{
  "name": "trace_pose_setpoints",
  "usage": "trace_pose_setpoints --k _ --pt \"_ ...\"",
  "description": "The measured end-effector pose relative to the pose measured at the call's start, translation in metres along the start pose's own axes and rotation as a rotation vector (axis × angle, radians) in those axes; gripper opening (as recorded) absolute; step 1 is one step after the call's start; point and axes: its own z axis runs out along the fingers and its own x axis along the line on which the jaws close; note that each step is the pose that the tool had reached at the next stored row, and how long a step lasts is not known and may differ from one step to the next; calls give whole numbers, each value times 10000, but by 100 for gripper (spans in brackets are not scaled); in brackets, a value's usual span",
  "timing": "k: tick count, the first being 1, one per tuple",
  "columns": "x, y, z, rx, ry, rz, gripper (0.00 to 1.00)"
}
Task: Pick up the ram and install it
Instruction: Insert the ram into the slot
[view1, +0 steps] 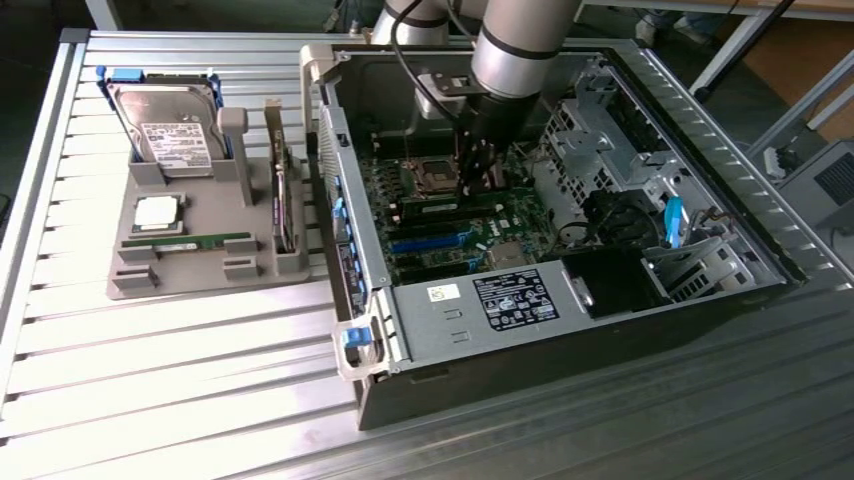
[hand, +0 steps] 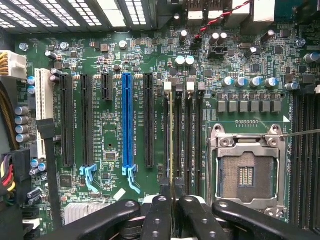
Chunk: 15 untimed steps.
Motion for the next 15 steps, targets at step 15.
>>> trace_pose_setpoints --k 15 --pt "17 1 17 -4 -4 0 11"
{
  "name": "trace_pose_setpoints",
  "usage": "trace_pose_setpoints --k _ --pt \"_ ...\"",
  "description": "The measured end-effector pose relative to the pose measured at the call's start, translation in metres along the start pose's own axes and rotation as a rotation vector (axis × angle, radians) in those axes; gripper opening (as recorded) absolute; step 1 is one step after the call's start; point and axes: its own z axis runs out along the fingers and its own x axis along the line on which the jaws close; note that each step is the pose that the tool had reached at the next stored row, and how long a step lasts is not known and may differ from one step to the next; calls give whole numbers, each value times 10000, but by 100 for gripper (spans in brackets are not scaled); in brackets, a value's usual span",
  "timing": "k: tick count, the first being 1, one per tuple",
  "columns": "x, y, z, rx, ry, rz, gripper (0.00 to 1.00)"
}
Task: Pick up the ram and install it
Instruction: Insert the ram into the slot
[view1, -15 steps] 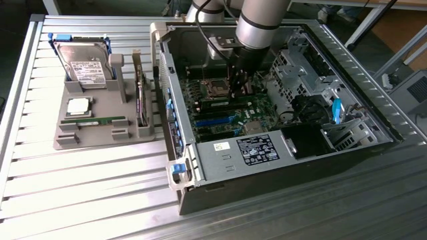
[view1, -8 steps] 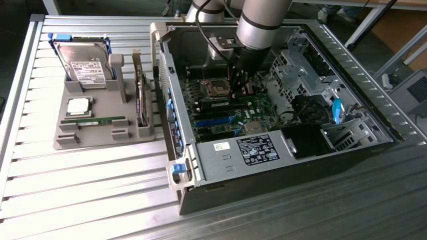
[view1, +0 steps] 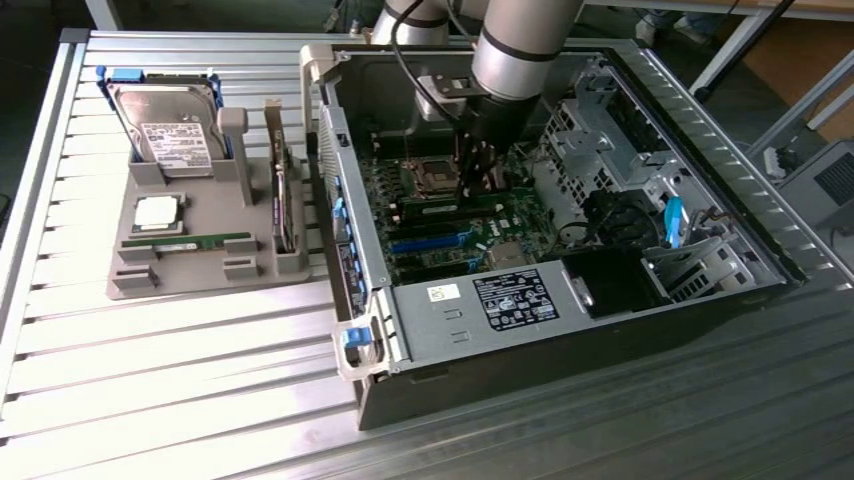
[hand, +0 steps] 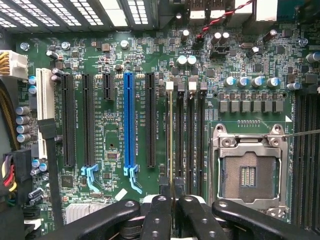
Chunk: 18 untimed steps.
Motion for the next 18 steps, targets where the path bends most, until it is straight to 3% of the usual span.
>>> trace_pose_setpoints --k 11,14,18 --pt "-1 -24 26 -1 -2 1 11" --pt "0 -24 20 0 -4 1 18" --pt "4 -24 -193 0 -2 0 18"
